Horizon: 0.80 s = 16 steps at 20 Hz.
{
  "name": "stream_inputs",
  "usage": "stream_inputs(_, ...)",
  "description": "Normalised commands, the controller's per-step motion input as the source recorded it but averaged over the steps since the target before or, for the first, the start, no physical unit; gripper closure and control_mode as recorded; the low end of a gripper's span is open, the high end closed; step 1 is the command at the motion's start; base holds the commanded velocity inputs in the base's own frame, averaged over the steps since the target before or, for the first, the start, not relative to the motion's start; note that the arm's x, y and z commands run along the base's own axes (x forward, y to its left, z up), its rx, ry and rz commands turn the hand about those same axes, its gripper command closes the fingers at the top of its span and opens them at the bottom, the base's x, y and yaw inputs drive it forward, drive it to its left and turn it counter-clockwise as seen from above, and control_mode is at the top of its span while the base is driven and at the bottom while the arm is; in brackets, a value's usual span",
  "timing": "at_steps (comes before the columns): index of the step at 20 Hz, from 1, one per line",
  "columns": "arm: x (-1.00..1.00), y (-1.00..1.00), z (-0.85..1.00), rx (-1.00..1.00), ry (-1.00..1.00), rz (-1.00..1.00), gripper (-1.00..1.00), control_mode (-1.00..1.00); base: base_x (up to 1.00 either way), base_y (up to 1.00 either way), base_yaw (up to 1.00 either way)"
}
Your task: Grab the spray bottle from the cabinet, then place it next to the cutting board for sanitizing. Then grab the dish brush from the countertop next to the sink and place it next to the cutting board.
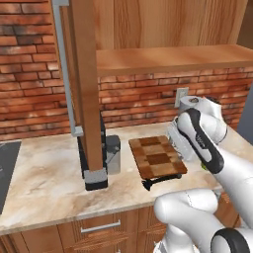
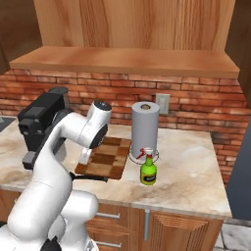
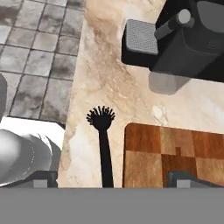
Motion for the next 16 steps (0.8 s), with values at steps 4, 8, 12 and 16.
stream_inputs(4,-0.17,0.00,1.00,0.13,-0.59,0.00,-1.00,-1.00,0.00,0.00,0.00)
stream_inputs(8,-0.31,0.00,1.00,0.19,-0.60,0.00,-1.00,-1.00,0.00,0.00,0.00)
stream_inputs(12,-0.45,0.00,1.00,0.26,-0.49,0.00,-1.00,-1.00,0.00,0.00,0.00)
stream_inputs(16,-0.47,0.00,1.00,0.28,-0.50,0.00,-1.00,-1.00,0.00,0.00,0.00)
